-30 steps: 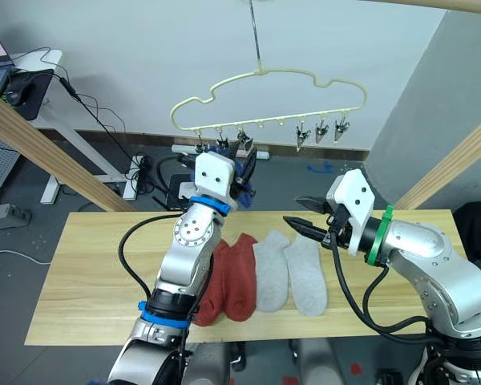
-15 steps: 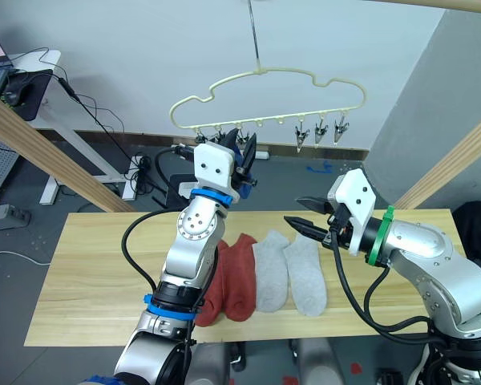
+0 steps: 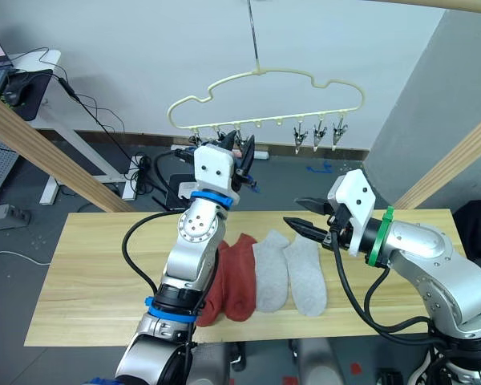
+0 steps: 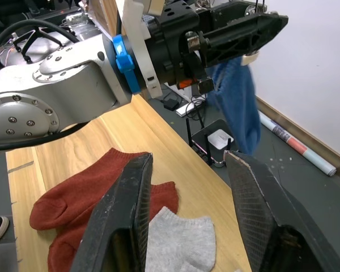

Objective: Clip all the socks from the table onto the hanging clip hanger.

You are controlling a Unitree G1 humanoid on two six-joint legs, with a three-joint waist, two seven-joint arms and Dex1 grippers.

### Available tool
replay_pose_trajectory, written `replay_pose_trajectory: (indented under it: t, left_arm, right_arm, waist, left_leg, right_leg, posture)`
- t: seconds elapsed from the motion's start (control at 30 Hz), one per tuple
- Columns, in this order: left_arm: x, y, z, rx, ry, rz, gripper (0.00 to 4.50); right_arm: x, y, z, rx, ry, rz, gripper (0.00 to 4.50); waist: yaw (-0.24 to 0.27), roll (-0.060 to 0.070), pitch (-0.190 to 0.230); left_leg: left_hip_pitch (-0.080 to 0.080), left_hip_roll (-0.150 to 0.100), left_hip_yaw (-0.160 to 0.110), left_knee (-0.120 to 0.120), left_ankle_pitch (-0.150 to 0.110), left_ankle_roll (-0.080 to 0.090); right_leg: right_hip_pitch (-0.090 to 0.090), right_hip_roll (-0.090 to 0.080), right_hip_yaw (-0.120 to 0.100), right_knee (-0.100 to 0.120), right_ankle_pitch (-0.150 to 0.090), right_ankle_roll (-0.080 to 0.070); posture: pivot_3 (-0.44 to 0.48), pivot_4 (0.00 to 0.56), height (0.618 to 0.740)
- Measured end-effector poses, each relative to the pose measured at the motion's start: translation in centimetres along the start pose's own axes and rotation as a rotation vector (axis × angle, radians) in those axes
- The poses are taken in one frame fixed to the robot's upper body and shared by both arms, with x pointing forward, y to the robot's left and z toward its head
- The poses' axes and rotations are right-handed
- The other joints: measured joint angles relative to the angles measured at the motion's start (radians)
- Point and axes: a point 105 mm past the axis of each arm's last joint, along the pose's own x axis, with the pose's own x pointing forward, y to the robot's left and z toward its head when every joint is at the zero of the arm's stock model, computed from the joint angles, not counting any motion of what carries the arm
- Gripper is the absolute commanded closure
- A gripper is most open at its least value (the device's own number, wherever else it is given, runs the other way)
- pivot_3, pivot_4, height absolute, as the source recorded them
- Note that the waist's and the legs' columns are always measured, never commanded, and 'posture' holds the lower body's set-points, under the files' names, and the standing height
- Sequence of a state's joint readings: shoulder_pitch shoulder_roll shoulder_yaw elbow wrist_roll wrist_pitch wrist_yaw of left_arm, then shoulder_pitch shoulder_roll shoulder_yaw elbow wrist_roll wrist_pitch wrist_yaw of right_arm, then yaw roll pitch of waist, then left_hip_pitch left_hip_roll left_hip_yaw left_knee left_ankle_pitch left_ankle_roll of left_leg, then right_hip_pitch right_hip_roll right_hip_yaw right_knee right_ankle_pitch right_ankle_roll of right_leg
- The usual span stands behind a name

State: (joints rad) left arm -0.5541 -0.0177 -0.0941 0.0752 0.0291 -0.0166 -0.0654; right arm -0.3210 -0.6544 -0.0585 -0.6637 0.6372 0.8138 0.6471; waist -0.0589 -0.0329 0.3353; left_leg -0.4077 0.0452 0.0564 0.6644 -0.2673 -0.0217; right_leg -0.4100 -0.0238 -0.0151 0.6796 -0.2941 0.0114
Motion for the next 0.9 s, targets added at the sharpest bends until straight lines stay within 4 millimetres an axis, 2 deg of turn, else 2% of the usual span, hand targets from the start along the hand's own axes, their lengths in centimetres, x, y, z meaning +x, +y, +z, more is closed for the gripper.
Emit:
replay_pose_trajectory:
  t: [0.23,0.9]
  left_arm:
    - [-0.26,-0.3,-0.48,0.037,0.019,0.041,2.68]
    - [-0.1,0.07,-0.09,0.081,0.009,0.141,2.68]
  right_arm:
    - [-0.06,0.06,-0.17,0.01,0.004,0.001,2.43]
    - [-0.22,-0.08,-0.42,0.012,0.017,-0.012,2.43]
  waist:
    - [0.0,0.0,0.0]
    - [0.0,0.0,0.0]
  left_leg:
    - [0.0,0.0,0.0,0.0,0.0,0.0]
    - [0.0,0.0,0.0,0.0,0.0,0.0]
  right_leg:
    - [0.0,0.0,0.0,0.0,0.0,0.0]
    - [0.0,0.0,0.0,0.0,0.0,0.0]
  posture:
    - [-0.194,0.352,0.74]
    - [-0.196,0.352,0.74]
